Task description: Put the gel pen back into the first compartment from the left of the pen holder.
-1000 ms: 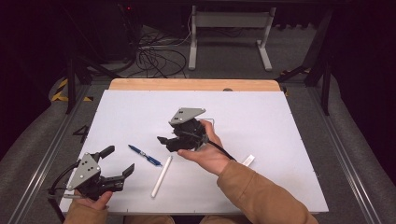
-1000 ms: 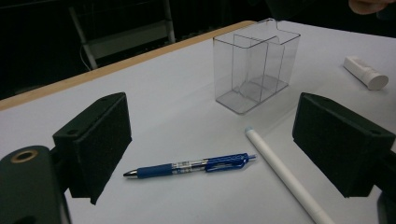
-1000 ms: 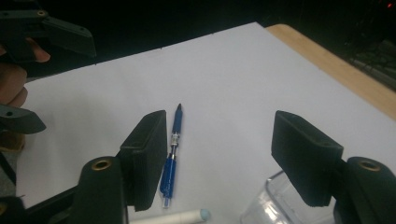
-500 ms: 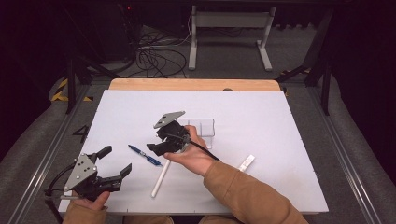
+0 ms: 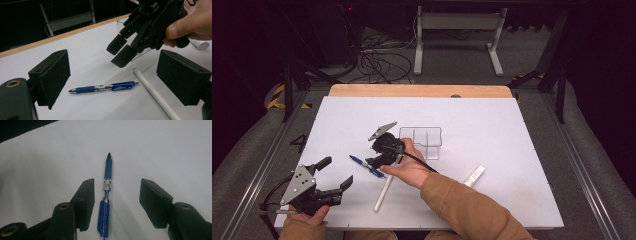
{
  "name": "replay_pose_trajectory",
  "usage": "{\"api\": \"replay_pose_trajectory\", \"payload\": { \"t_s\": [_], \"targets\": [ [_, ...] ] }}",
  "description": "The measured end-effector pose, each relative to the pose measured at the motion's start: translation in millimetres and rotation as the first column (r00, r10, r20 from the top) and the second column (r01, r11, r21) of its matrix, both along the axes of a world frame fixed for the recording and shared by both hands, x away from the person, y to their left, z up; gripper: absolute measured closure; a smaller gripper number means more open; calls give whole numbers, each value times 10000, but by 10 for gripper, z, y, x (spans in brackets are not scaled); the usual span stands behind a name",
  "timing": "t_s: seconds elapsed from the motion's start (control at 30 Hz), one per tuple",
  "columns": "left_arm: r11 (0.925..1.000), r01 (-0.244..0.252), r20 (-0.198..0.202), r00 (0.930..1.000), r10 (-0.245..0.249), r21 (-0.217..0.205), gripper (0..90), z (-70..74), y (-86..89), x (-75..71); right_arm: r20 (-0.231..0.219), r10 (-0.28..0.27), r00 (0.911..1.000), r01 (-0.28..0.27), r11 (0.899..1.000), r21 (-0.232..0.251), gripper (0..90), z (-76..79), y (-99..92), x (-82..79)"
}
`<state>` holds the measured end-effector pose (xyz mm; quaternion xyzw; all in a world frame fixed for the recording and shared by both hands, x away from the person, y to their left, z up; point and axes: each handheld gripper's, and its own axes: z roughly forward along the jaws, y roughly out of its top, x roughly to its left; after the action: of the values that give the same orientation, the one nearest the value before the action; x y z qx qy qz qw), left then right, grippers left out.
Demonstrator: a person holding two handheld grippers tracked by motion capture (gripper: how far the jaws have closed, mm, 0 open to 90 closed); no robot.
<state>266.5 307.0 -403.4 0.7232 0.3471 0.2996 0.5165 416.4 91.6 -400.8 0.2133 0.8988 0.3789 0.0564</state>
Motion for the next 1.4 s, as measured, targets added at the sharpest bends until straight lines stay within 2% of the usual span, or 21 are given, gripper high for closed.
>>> {"api": "replay_pose_trajectory", "payload": {
  "t_s": [0.33, 0.73, 0.9, 1.4],
  "targets": [
    [10000, -96, -37, 9999, 96, 19, 126, -2, 3, 2, 24, 53, 10000, -53, 9997, -242, 481, -106, 124, 14],
    [9999, -92, -73, 9999, 91, -55, 126, -4, 9, 2, -481, 66, 9988, -96, 9980, -623, 517, -214, 233, 50],
    [9999, -83, -54, 10000, 83, -67, 126, -4, 12, 3, -429, -7, 9991, -29, 9965, -832, 507, -242, 279, 49],
    [9999, -107, -43, 9999, 107, -83, 126, -6, 18, 3, -218, 242, 9995, -264, 9943, -1034, 528, -293, 379, 31]
  ]
}}
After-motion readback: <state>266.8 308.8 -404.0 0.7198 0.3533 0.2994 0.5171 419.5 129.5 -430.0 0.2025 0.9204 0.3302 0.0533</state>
